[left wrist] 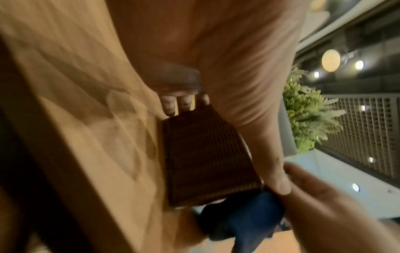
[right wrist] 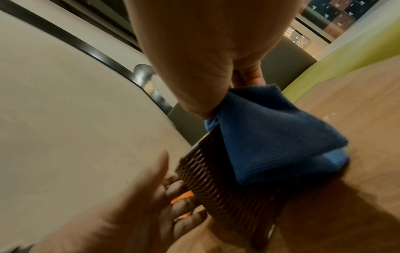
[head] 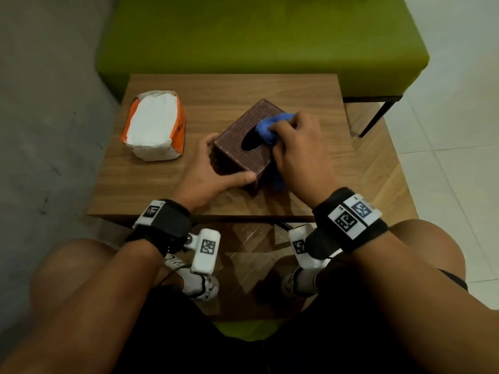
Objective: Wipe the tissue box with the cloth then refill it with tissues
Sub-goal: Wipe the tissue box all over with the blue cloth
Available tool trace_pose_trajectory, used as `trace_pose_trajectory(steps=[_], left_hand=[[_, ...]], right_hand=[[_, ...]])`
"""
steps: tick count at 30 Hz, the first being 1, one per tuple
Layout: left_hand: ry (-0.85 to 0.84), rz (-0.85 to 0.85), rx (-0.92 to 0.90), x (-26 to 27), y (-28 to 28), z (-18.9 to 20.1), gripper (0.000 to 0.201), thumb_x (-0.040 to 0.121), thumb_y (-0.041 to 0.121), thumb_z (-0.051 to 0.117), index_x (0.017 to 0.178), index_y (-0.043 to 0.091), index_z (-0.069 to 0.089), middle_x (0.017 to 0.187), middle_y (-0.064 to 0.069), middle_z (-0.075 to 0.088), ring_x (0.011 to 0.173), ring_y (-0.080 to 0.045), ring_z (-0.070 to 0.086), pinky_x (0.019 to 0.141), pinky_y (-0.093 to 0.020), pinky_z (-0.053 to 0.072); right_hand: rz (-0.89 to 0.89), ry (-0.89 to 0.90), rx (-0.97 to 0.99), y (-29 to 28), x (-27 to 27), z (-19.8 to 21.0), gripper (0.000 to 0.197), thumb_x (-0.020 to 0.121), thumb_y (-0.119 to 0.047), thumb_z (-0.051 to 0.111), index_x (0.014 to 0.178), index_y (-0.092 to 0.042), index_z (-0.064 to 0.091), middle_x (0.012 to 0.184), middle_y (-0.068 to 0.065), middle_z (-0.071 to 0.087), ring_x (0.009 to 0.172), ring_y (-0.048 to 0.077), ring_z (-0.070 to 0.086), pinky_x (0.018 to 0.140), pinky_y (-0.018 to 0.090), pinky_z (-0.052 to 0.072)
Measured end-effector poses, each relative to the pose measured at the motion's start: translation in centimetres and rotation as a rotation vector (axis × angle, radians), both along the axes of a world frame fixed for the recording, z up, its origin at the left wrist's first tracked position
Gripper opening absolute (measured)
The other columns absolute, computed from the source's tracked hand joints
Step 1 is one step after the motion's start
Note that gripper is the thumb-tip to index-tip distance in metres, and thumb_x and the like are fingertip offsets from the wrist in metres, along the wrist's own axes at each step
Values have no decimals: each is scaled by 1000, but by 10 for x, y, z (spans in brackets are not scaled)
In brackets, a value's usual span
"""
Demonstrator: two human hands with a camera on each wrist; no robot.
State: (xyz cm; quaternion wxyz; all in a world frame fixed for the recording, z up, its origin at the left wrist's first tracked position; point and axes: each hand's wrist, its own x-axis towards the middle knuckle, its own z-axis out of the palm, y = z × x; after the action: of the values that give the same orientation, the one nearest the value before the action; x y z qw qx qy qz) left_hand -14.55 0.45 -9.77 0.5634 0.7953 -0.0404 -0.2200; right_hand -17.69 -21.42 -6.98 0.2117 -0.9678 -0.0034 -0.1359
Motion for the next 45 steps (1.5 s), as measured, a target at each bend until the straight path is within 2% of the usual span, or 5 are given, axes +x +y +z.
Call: trace_pose_trajectory(steps=[5, 12, 23, 29, 45], left_hand=[[-91, -10, 108, -8, -13, -23, 139, 60, 25, 107, 162, 22, 13, 153, 15, 41, 143, -2, 41, 101, -2, 35], [-180, 60, 273, 4, -15, -39, 122, 41, 51, 103, 139, 40, 31, 139, 6, 60, 129, -21, 62, 105, -51, 57], [-192, 12, 286, 1, -16, -35, 95, 63, 60, 78, 145, 25, 46, 143, -6, 61, 135, -30, 61, 111, -56, 52], [-226, 15, 337, -3, -20, -18, 134, 44, 65, 94, 153, 21, 30, 150, 0, 50, 143, -27, 47, 118, -55, 43], [-264, -16, 419, -6, -14, -28, 91, 63, 55, 77, 141, 15, 52, 140, -16, 63, 134, -39, 60, 112, -57, 48]], right_hand=[[-5, -7, 52, 4, -10, 2, 24, 98, -9, 56, 115, -7, 72, 113, 16, 56, 108, 34, 52, 85, 38, 44], [359, 58, -77, 26, -27, 14, 36, 99, -12, 47, 123, -13, 73, 113, 12, 57, 104, 30, 51, 74, 38, 48], [431, 90, -62, 51, -6, 15, 43, 94, -21, 39, 115, -9, 73, 111, 14, 56, 105, 30, 49, 77, 33, 37], [-142, 115, -43, 1, 68, 10, 25, 97, -5, 53, 108, -6, 75, 115, 20, 55, 118, 36, 51, 81, 39, 41], [344, 58, -55, 63, 0, 6, 28, 91, -10, 56, 111, -11, 76, 111, 15, 57, 104, 34, 50, 81, 39, 43]])
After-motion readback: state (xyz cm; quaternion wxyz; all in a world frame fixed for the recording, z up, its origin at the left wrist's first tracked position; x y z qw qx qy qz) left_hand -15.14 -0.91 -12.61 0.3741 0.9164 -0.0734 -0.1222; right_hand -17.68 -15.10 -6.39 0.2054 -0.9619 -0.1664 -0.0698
